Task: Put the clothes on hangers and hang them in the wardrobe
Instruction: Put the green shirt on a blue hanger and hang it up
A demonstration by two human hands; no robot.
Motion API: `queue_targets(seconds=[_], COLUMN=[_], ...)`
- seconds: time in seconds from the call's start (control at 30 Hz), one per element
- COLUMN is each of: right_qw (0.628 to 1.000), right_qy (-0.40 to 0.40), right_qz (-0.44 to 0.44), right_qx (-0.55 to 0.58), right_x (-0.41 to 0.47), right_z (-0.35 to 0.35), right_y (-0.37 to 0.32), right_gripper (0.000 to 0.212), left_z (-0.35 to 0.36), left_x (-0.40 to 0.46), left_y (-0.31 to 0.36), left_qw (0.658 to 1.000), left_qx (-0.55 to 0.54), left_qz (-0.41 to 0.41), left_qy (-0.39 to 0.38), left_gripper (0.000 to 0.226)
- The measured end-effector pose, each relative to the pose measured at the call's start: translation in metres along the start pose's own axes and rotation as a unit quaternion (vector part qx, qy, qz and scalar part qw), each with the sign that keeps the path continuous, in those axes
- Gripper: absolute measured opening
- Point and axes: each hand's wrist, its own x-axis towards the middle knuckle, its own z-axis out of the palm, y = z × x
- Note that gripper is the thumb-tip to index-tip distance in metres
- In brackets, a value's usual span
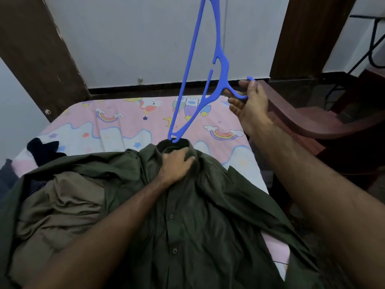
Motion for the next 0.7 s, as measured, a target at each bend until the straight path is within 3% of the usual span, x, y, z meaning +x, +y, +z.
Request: queue_targets(seconds=[0.07, 0.17, 0.3, 0.43, 0.6, 0.63, 0.67, 0.7], right_qw=[0.998, 0.985, 0.935, 0.811, 0.564, 0.545, 0.550, 0.579], right_qy=[-0.026, -0.074, -0.183, -0.322, -0.349, -0.341, -0.331, -0.322], right_qz=[-0.024, -0.053, -0.083, -0.123, -0.196, -0.211, -0.219, -0.223], right_qx=[-0.059, -0.149, -0.293, -0.472, -0.722, -0.737, -0.735, -0.715], right_x=[-0.007, -0.027, -0.068, -0.127, -0.186, -0.194, -0.199, -0.202], right_z=[0.009, 0.027, 0.059, 0.094, 0.111, 0.113, 0.114, 0.115], right_y=[-0.016, -0.044, -0.075, -0.093, -0.107, -0.111, -0.116, -0.122], right_gripper=[0.033, 0.029, 0.023, 0.019, 0.023, 0.023, 0.024, 0.024], left_z=[-0.012, -0.032, -0.060, -0.078, -0.098, -0.102, -0.106, -0.109], left_x=[-0.024, -0.066, -0.115, -0.151, -0.190, -0.198, -0.205, -0.209], left_y=[0.018, 0.038, 0.067, 0.085, 0.107, 0.110, 0.111, 0.112], left_qw=[0.989, 0.966, 0.955, 0.940, 0.913, 0.912, 0.914, 0.917], left_qx=[-0.133, -0.254, -0.288, -0.336, -0.403, -0.406, -0.403, -0.396], left_qz=[0.055, 0.046, 0.063, 0.066, 0.040, 0.040, 0.042, 0.047], left_qy=[-0.019, -0.012, -0.006, 0.013, 0.042, 0.038, 0.032, 0.026], left_gripper=[0.025, 0.019, 0.026, 0.029, 0.039, 0.042, 0.043, 0.042])
